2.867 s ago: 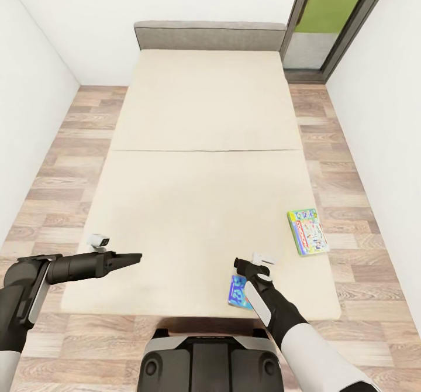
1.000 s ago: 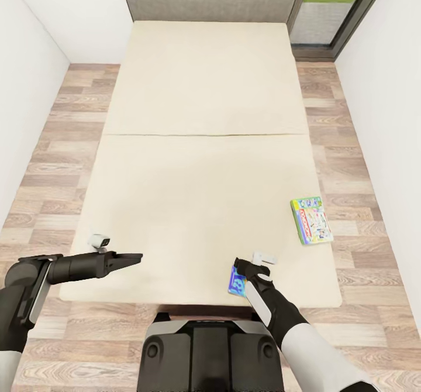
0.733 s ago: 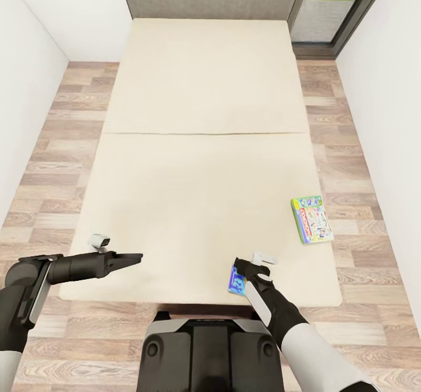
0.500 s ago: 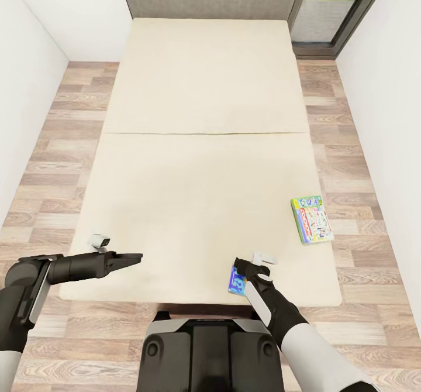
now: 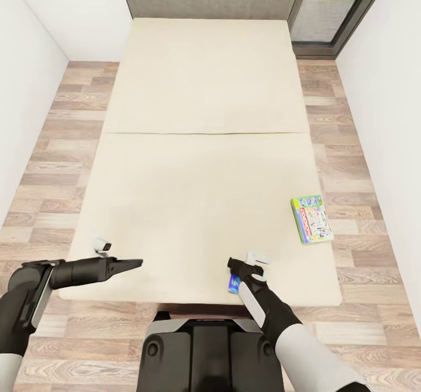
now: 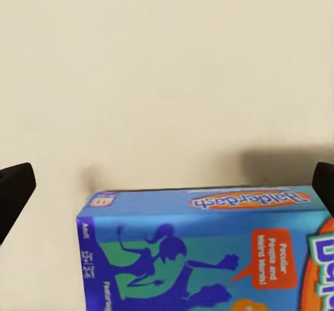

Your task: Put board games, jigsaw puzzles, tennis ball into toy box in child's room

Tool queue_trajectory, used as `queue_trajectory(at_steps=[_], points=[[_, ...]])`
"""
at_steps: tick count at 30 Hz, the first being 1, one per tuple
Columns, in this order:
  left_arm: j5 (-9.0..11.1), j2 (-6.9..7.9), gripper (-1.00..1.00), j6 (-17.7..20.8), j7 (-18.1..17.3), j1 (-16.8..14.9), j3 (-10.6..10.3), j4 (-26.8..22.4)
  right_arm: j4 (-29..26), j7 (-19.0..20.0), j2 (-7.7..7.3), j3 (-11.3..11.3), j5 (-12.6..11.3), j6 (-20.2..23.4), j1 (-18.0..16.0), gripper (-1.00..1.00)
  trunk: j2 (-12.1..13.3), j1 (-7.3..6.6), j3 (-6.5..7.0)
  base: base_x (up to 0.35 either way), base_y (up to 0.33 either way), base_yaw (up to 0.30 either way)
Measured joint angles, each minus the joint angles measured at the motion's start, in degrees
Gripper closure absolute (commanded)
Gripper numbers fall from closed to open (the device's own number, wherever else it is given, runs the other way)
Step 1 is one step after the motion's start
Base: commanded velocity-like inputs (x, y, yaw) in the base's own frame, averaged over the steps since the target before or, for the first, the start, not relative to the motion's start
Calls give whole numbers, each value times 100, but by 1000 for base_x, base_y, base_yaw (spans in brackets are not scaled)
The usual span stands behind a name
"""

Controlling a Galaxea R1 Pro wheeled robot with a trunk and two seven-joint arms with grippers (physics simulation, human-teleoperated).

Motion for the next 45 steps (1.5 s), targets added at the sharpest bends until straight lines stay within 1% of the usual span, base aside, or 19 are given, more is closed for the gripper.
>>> queue_trajectory(at_steps=[37, 45], points=[[-5, 21, -100, -2, 0, 1, 0, 39, -1, 3, 0, 3, 2, 0, 0, -100, 0, 1, 0, -96, 0, 0], [-4, 21, -100, -2, 0, 1, -2, 39, -2, 3, 0, 4, 0, 0, 0, -100, 0, 0, 0, -25, 0, 0]])
